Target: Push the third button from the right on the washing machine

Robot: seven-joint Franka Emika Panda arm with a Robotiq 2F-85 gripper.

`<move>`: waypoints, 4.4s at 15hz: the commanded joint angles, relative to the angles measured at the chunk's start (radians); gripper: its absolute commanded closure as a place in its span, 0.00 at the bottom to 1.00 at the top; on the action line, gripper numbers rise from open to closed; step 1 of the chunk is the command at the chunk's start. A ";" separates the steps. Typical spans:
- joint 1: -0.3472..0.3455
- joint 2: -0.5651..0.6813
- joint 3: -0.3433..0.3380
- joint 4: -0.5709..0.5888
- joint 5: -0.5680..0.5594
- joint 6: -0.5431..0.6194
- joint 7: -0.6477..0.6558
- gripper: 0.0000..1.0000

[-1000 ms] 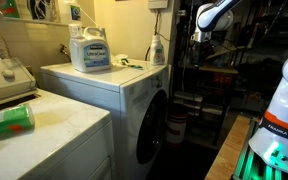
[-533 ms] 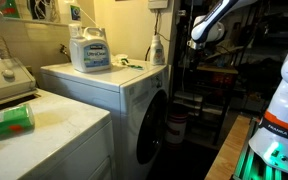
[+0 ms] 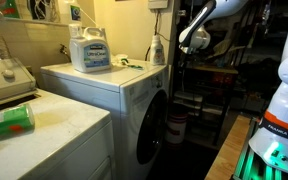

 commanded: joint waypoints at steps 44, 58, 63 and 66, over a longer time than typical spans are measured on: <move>-0.230 0.361 0.290 0.397 0.194 -0.049 -0.270 0.98; -0.087 0.188 0.058 0.323 -0.157 -0.421 0.037 0.96; -0.046 0.027 0.065 0.311 -0.188 -0.656 0.141 0.69; 0.005 -0.092 0.082 0.300 -0.173 -0.705 0.226 0.47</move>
